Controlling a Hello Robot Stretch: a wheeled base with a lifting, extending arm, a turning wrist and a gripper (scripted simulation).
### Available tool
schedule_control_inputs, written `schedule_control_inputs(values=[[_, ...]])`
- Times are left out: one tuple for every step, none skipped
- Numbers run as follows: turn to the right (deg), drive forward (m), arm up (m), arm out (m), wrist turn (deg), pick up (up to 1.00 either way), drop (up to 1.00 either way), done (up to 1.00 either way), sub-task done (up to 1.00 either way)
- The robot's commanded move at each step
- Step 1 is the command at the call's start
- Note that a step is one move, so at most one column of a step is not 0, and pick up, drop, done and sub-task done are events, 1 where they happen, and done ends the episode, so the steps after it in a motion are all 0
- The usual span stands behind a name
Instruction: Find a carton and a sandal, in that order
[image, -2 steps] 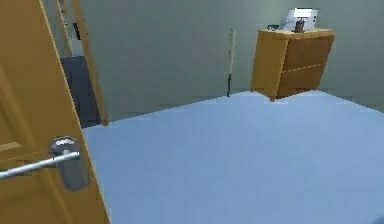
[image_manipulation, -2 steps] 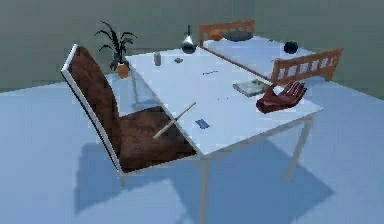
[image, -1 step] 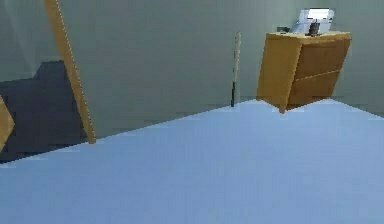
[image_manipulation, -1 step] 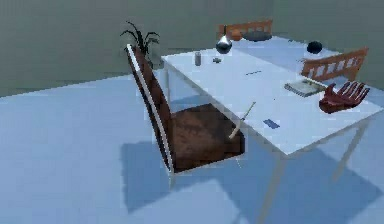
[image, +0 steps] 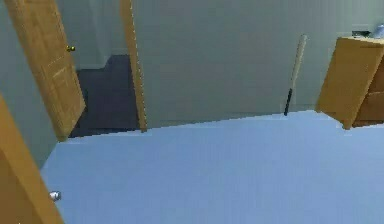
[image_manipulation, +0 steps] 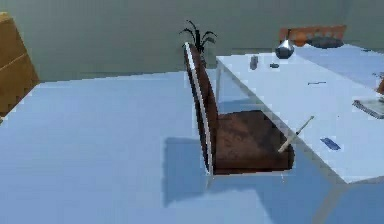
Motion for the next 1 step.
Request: schedule_control_inputs(values=[[0.0,0.60,0.00,0.00,0.0,0.00,0.00,0.00,0.00]])
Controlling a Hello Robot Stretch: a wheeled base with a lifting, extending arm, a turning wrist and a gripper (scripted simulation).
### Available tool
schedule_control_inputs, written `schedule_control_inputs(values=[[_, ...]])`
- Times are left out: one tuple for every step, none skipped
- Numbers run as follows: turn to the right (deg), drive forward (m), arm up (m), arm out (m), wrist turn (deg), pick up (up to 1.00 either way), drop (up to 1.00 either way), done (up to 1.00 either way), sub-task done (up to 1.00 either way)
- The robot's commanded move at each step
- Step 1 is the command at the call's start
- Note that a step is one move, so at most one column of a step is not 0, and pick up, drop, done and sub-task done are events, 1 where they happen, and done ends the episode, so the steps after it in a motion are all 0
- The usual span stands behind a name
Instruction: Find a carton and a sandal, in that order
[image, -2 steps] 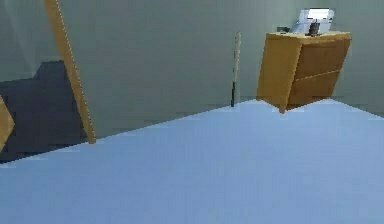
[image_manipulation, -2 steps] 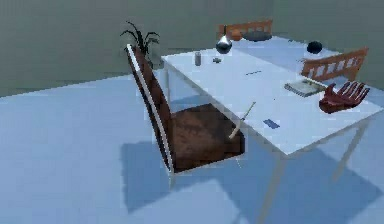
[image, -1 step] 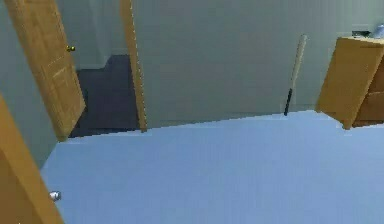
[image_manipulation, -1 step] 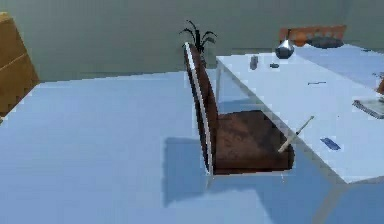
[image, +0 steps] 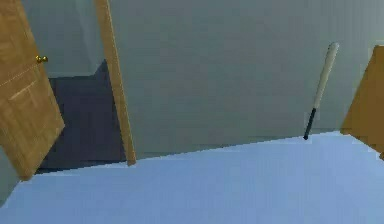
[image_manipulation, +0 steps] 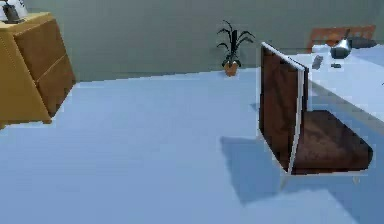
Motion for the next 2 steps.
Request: schedule_control_inputs(values=[[-30.0,0.00,0.00,0.00,0.0,0.00,0.00,0.00,0.00],[0.0,1.00,0.00,0.00,0.0,0.00,0.00,0.00,0.00]])
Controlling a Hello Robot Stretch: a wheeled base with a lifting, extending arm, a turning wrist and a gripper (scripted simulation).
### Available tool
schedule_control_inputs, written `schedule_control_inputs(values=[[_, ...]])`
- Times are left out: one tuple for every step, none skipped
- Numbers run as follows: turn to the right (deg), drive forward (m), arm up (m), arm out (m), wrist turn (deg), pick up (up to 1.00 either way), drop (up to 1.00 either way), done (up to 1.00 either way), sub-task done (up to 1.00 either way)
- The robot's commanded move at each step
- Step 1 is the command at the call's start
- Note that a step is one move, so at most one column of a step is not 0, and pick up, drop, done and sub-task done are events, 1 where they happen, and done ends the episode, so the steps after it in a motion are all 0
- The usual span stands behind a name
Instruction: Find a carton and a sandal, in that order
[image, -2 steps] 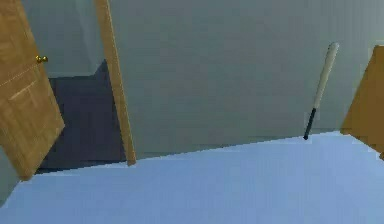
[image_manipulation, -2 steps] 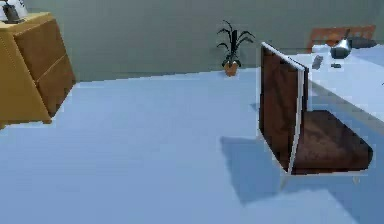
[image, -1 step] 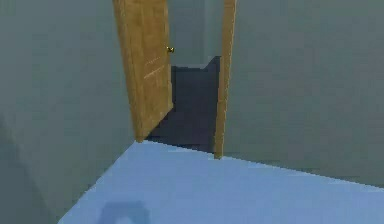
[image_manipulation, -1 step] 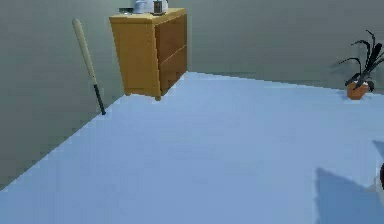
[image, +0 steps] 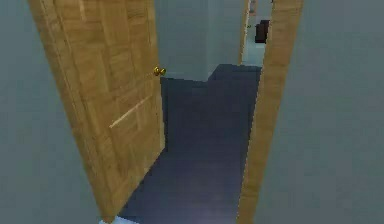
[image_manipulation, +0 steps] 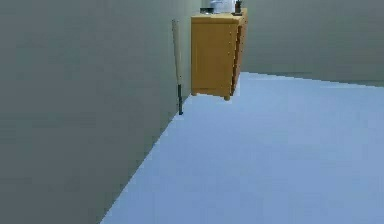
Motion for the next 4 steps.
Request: schedule_control_inputs(values=[[0.0,1.00,0.00,0.00,0.0,0.00,0.00,0.00,0.00],[24.0,0.00,0.00,0.00,0.0,0.00,0.00,0.00,0.00],[0.0,1.00,0.00,0.00,0.0,0.00,0.00,0.00,0.00],[0.0,1.00,0.00,0.00,0.0,0.00,0.00,0.00,0.00]])
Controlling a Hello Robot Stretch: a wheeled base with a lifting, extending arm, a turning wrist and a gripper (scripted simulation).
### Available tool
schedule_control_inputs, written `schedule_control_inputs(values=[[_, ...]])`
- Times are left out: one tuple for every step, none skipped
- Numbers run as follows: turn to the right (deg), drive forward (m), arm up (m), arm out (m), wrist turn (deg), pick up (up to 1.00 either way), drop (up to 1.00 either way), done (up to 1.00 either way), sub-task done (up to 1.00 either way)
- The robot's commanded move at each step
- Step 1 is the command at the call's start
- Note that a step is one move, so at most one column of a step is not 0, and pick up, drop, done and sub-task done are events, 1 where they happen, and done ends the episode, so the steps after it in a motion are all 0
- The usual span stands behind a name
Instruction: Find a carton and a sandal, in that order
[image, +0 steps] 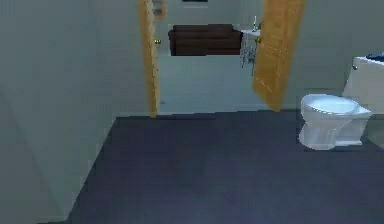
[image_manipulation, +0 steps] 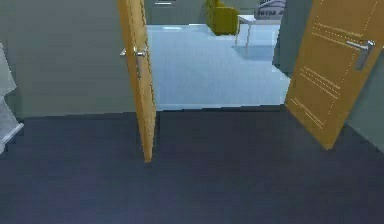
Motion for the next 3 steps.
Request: schedule_control_inputs(values=[[0.0,1.00,0.00,0.00,0.0,0.00,0.00,0.00,0.00],[3.0,0.00,0.00,0.00,0.0,0.00,0.00,0.00,0.00],[0.0,1.00,0.00,0.00,0.0,0.00,0.00,0.00,0.00]])
